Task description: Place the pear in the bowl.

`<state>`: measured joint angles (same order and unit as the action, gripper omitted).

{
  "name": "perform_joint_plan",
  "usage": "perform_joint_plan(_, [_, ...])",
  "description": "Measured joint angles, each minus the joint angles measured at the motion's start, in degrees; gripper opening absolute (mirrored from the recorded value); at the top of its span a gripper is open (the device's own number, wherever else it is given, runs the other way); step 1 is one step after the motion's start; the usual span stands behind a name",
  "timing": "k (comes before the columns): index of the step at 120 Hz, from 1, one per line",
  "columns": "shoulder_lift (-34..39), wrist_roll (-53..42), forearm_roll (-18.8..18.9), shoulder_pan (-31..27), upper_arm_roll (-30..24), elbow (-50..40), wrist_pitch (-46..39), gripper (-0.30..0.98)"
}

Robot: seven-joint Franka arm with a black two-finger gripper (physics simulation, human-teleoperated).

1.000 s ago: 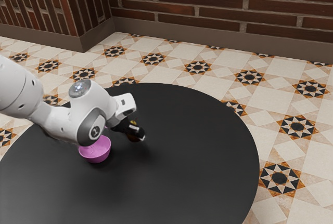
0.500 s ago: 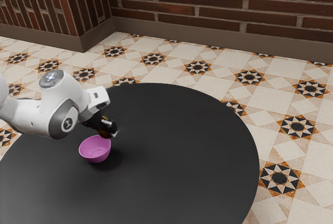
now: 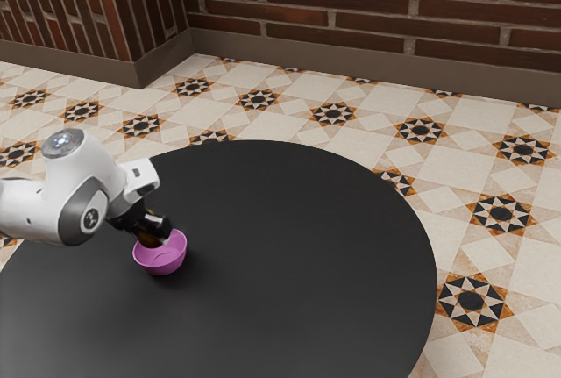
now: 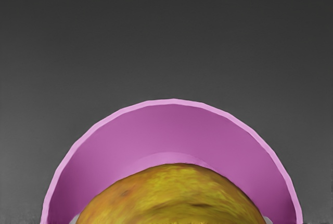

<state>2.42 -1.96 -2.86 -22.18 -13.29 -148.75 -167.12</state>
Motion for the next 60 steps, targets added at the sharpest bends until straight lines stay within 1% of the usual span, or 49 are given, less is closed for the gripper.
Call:
perform_joint_plan(18, [-0.1,-0.1,-0.2,0.9,0.1,0.1,0.3,0.47])
perform_joint_plan(36, [0.1,-0.3,-0.2,1.0,0.1,0.5,1.0,0.58])
perform_joint_plan(44, [0.8,-0.5,0.4,0.5,0.1,4.8,6.5,0.61])
perform_joint_plan(60, [3.8,-1.2,0.6,0.0,-0.2,12.7,21.9,0.64])
